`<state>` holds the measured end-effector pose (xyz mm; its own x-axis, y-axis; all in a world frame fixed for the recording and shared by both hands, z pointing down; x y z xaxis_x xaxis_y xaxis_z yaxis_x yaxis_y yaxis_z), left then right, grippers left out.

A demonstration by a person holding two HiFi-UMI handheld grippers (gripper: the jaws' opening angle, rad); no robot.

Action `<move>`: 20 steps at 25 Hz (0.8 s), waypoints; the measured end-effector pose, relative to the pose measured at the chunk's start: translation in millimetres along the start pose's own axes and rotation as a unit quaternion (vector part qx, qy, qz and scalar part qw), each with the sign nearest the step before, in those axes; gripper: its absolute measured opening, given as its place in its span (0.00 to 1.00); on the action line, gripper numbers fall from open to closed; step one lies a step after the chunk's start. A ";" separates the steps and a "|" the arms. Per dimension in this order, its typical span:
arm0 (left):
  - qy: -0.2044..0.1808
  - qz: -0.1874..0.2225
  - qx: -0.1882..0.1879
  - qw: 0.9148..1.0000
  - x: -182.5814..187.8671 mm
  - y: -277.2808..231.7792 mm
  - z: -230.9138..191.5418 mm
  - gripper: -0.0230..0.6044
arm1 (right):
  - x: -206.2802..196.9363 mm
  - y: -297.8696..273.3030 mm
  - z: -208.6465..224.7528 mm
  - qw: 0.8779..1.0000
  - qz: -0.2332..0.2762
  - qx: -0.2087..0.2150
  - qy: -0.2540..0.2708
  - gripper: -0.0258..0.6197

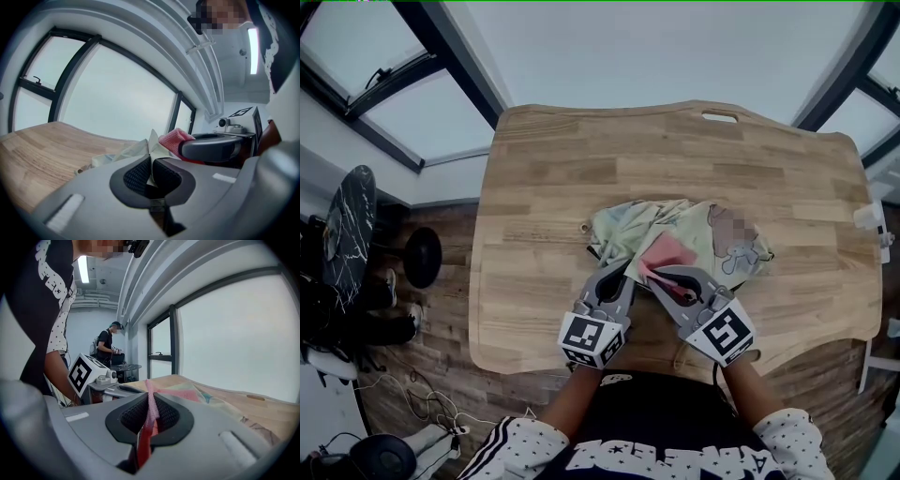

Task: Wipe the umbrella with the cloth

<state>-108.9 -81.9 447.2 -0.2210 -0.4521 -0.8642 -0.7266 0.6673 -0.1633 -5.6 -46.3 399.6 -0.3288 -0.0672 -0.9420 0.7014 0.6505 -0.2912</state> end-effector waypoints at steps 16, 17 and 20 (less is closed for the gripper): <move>0.005 -0.004 -0.004 1.000 -0.4 0.9 -3.4 0.04 | 17.0 6.4 -36.3 0.995 0.050 0.087 0.003 0.08; 0.005 -0.004 -0.002 1.000 -0.8 1.5 -3.2 0.04 | 20.9 9.9 -36.1 0.994 0.057 0.089 0.007 0.08; 0.003 -0.003 0.005 1.000 -1.1 1.8 -4.3 0.04 | 30.8 23.9 -26.2 0.994 0.074 0.076 -0.005 0.08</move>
<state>-112.8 -82.7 449.9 -0.2202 -0.4599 -0.8602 -0.7215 0.6703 -0.1737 -15.5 -13.0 367.9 -0.2094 0.0120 -0.9778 0.8288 0.5328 -0.1709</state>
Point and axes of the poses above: the fingertips, and each gripper's own axes: y backward along the fingers, z to its right, x out of its top, the point moved 6 cm from there along y, backward along the fingers, and after that the axes turned 12 degrees about y, right-handed, at the moved point
